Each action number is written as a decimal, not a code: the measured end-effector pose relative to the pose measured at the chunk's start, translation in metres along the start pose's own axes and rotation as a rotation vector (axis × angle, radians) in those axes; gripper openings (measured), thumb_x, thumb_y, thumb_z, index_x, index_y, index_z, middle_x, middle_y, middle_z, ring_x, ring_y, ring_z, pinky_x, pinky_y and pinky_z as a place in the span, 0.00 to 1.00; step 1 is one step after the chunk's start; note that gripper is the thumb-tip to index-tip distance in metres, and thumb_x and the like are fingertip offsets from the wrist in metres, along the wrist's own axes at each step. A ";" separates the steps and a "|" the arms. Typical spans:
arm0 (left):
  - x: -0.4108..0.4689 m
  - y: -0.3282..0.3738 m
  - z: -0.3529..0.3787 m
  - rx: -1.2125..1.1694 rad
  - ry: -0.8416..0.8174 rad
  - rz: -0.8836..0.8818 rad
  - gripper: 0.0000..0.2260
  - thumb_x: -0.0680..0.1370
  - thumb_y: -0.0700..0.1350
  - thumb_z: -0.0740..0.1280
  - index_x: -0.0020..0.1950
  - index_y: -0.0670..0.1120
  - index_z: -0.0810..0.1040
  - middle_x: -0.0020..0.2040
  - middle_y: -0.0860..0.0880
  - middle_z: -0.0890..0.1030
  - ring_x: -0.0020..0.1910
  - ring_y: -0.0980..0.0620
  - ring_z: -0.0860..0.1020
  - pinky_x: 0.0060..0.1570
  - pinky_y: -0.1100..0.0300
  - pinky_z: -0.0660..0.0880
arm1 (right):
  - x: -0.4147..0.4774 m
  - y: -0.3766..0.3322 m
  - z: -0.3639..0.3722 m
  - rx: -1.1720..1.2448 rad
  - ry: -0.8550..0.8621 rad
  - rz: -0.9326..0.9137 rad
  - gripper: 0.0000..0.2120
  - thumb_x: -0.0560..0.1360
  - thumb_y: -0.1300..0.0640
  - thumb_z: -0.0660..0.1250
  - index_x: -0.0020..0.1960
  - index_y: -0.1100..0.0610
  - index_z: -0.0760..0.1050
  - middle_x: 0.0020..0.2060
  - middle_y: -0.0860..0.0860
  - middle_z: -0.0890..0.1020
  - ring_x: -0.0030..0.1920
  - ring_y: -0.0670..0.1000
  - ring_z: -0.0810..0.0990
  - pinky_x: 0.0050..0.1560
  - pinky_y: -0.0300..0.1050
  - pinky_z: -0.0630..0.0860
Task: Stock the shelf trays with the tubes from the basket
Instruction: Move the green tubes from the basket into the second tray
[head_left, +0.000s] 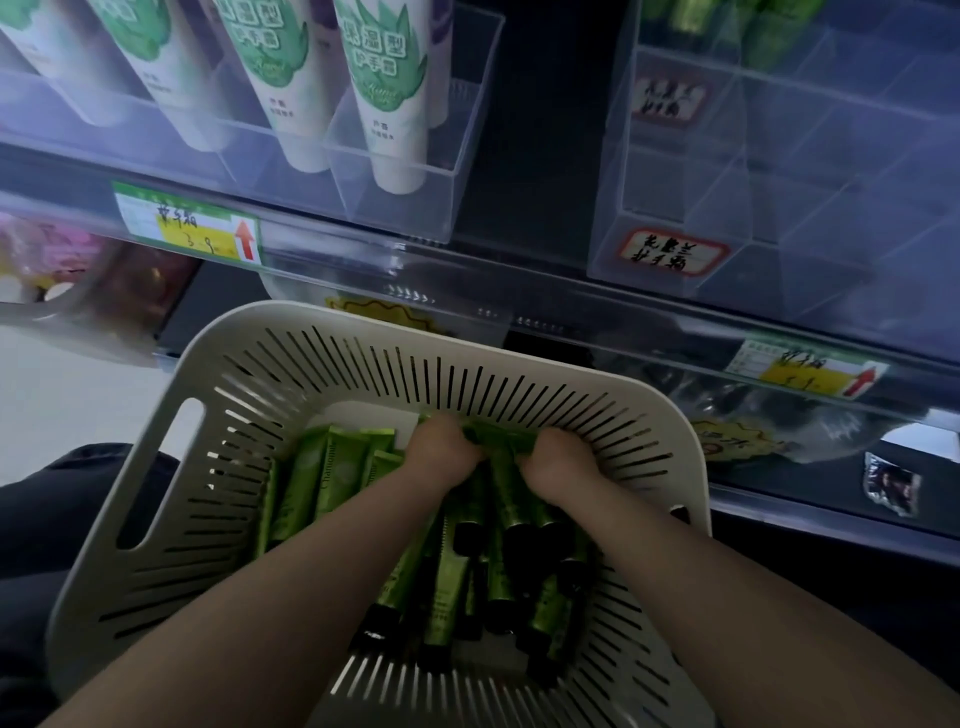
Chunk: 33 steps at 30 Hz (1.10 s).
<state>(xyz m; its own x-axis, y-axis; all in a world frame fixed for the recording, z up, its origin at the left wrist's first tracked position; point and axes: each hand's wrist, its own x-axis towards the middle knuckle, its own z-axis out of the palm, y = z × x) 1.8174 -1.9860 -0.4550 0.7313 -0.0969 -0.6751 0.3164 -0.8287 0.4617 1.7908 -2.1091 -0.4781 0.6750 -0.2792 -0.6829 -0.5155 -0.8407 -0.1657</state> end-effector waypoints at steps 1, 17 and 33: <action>0.002 -0.001 0.001 -0.025 -0.011 -0.015 0.12 0.76 0.45 0.68 0.34 0.45 0.71 0.50 0.39 0.81 0.51 0.44 0.79 0.40 0.60 0.68 | 0.000 0.001 0.000 0.045 0.001 0.009 0.13 0.76 0.55 0.63 0.58 0.60 0.76 0.55 0.57 0.79 0.56 0.57 0.77 0.57 0.47 0.76; 0.000 -0.014 0.000 -0.317 -0.054 -0.054 0.03 0.74 0.40 0.64 0.41 0.41 0.74 0.40 0.43 0.77 0.43 0.45 0.77 0.43 0.56 0.76 | -0.021 0.005 -0.007 0.761 -0.025 0.043 0.04 0.75 0.62 0.62 0.41 0.57 0.72 0.37 0.54 0.76 0.38 0.52 0.75 0.34 0.40 0.70; -0.063 -0.006 -0.040 -0.416 0.027 0.175 0.05 0.77 0.45 0.67 0.46 0.45 0.81 0.37 0.48 0.80 0.39 0.49 0.79 0.40 0.57 0.78 | -0.091 0.009 -0.047 1.015 0.080 -0.285 0.02 0.74 0.61 0.68 0.44 0.55 0.77 0.39 0.52 0.79 0.42 0.52 0.78 0.41 0.43 0.72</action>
<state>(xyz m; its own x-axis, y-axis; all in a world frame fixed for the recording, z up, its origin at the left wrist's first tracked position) 1.7934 -1.9526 -0.3921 0.8091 -0.1967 -0.5538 0.3987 -0.5086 0.7631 1.7490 -2.1132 -0.3840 0.8542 -0.1935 -0.4826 -0.5074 -0.1084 -0.8548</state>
